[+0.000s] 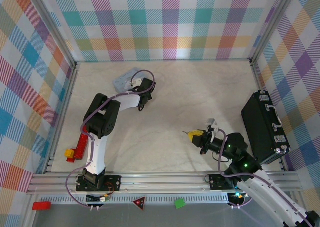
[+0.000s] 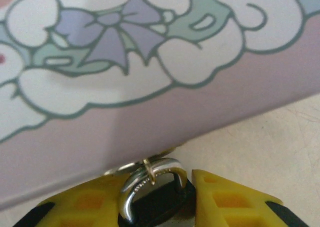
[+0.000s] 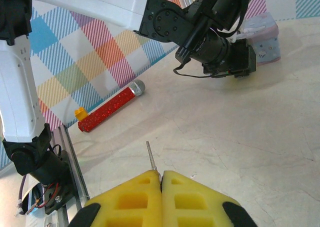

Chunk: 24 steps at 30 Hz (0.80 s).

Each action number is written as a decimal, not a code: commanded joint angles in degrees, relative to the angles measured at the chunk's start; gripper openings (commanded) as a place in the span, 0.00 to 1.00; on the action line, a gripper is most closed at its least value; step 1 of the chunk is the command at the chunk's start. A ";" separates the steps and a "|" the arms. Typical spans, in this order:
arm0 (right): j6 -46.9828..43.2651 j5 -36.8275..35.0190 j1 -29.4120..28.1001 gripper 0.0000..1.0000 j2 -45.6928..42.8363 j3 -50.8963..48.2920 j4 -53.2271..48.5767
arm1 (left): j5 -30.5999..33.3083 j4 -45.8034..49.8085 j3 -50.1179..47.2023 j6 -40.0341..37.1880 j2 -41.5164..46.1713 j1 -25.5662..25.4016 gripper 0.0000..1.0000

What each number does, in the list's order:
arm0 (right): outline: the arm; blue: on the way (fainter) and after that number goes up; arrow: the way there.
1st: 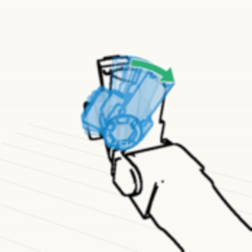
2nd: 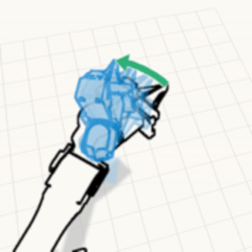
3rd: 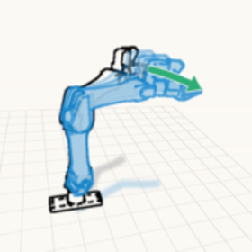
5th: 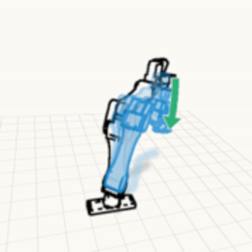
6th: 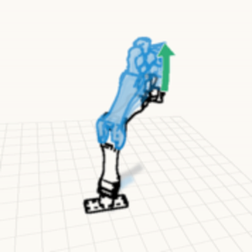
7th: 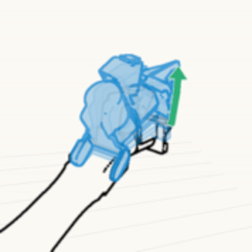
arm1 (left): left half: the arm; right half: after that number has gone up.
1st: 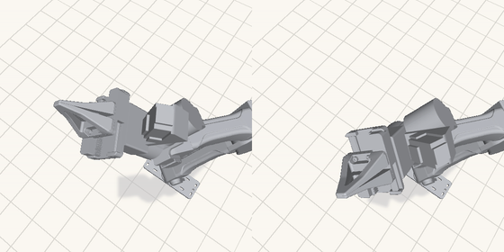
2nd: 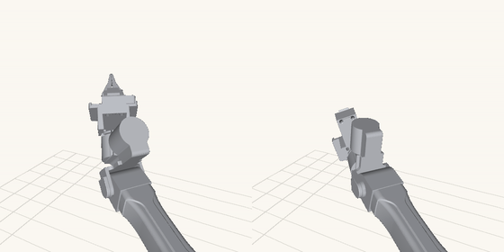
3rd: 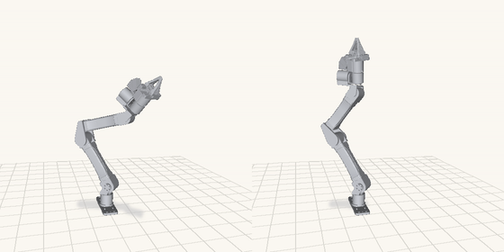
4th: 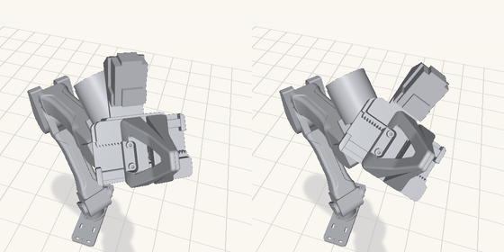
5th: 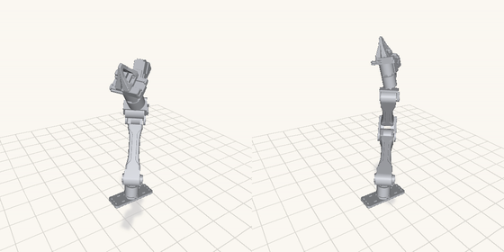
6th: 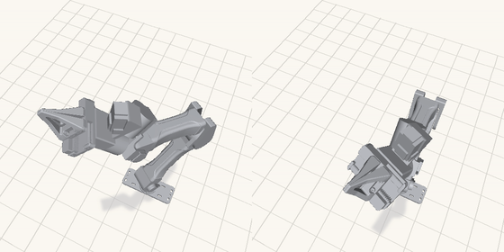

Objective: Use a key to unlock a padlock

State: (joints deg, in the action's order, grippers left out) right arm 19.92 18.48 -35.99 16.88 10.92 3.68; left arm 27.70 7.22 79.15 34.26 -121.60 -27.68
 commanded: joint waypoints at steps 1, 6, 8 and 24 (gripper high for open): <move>1.12 -0.05 0.08 0.00 2.00 0.40 3.08 | -0.54 1.33 -3.25 -1.47 3.39 -0.86 0.29; 2.65 0.71 0.04 0.00 6.65 1.68 3.83 | -0.53 -1.99 -9.44 -3.64 8.47 -3.07 0.25; 3.14 1.02 0.05 0.00 8.78 2.65 3.31 | -0.83 -2.26 -11.83 -4.62 10.43 -4.22 0.23; 10.39 -2.88 0.04 0.00 18.35 3.67 5.73 | -9.82 -0.46 -33.86 -0.99 30.96 -12.43 0.23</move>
State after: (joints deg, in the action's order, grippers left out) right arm 28.36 16.62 -35.99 35.24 12.45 6.87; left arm 20.93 6.09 47.09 32.27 -93.65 -38.50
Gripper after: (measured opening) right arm 0.043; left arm 0.280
